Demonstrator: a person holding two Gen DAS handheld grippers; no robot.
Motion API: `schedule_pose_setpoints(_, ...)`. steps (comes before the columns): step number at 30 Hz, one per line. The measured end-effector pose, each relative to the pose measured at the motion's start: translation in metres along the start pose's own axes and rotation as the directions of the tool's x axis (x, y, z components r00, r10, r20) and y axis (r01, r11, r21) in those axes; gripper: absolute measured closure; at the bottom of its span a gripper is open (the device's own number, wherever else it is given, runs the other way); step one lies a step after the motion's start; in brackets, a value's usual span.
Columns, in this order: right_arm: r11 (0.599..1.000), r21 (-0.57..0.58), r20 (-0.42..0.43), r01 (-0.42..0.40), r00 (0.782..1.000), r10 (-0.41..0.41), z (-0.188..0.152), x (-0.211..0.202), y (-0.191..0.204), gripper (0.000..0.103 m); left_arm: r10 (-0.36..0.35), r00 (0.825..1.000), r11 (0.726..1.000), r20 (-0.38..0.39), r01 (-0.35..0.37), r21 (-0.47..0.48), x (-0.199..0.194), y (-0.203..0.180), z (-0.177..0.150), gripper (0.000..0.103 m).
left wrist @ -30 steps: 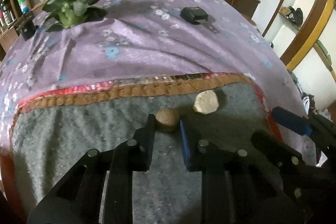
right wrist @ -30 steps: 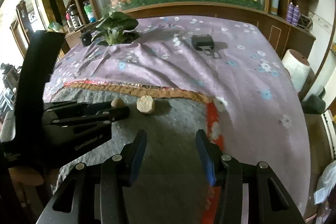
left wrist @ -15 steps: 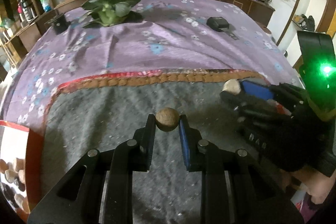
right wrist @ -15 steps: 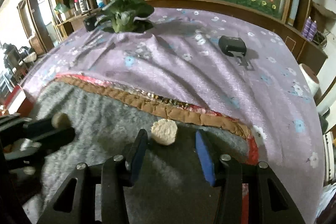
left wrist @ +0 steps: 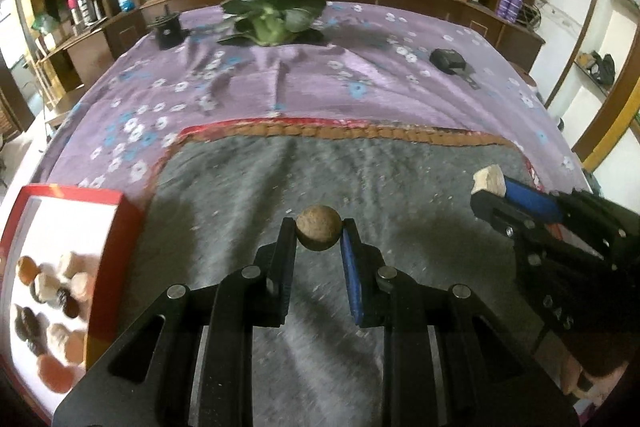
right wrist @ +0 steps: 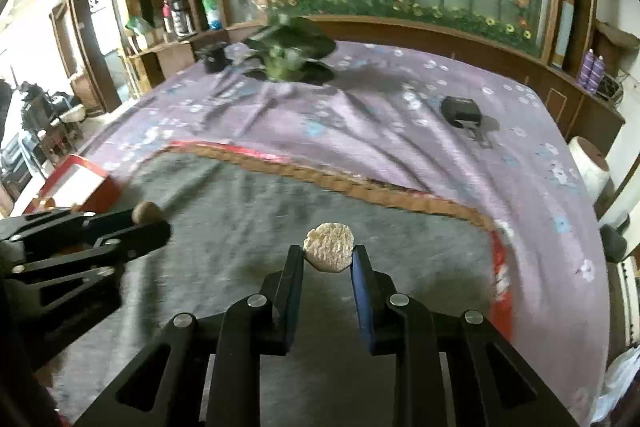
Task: Organize fruits
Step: 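Grasp the last brown ball with the left gripper while the right gripper grasps the last beige cake, then carry the brown ball and the beige cake over the white tray with both grippers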
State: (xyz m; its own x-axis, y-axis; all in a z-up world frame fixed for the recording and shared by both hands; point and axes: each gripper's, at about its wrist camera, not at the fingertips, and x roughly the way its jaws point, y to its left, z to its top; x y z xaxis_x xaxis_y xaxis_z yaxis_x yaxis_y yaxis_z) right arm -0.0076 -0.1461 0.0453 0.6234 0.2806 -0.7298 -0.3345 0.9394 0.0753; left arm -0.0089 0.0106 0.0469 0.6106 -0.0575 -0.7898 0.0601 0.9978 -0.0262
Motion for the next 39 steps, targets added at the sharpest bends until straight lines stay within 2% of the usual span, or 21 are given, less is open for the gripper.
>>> schedule_pose_setpoints(19,0.981,-0.129,0.007,-0.143,0.989,0.145,0.002,-0.02,0.121,0.08,0.124,0.99,0.988,0.071,-0.117,-0.101,-0.06,0.079,-0.033,0.082)
schedule_pose_setpoints(28,0.96,-0.207,-0.001,-0.19,0.981,0.194,0.007,-0.019,0.172,0.08,0.176,0.982,0.974,0.067,-0.164,-0.155,-0.076,0.118,-0.049,0.082)
schedule_pose_setpoints(39,0.935,-0.269,-0.018,-0.232,0.972,0.236,0.017,-0.013,0.214,0.08,0.229,0.972,0.951,0.049,-0.212,-0.225,-0.084,0.162,-0.063,0.081)
